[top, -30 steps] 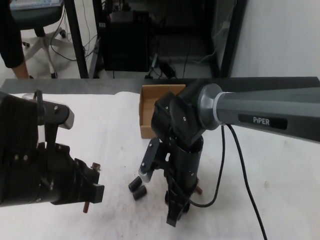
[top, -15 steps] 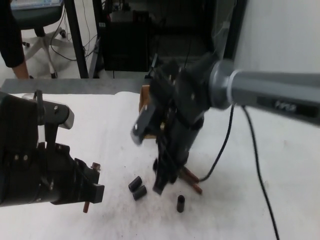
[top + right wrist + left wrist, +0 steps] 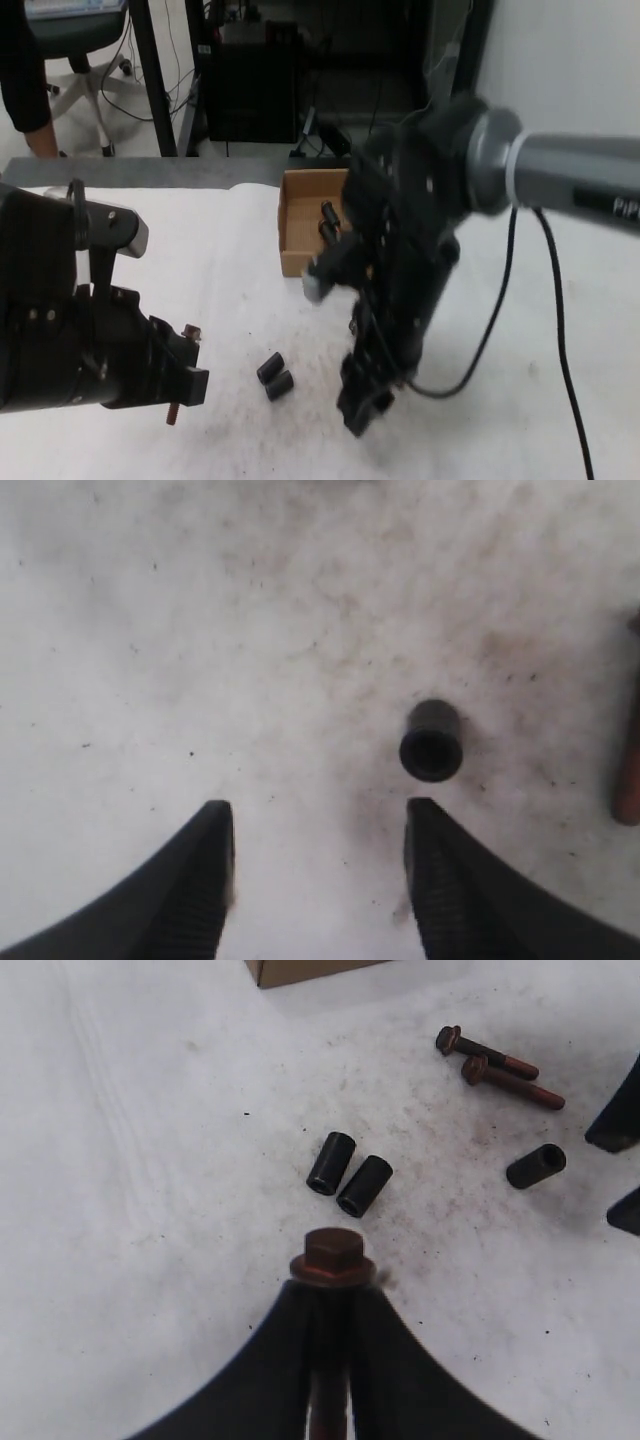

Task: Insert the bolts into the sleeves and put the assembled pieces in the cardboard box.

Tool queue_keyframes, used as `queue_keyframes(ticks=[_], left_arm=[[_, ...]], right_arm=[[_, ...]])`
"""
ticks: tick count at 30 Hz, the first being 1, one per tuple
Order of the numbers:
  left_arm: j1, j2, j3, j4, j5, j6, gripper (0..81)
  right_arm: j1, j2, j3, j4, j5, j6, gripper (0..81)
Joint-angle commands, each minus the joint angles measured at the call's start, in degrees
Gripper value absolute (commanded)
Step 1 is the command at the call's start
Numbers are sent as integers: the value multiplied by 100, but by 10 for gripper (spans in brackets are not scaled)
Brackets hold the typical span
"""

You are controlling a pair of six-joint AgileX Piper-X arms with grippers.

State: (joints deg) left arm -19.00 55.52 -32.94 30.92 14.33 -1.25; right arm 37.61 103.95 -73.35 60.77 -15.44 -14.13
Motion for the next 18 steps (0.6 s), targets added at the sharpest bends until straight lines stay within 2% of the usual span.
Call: queue_keyframes(ticks=[1,5,7,11,18], left_arm=[[16,-66,-23,-70,-36,-46,2],[16,-66,-23,-70,-36,-46,2],[16,-66,-23,-70,-36,-46,2],[16,-66,-23,-70,-36,-46,2],[16,-66,-23,-70,-36,-46,2]], right_arm=[[-19,-35,272,-389,-119,164,486],[-19,-35,480,-792,21,342,393],[-19,-35,510,-887,263,340,300],[-19,-35,509,-899,710,158,18],[-19,-35,509,-899,735,104,8]])
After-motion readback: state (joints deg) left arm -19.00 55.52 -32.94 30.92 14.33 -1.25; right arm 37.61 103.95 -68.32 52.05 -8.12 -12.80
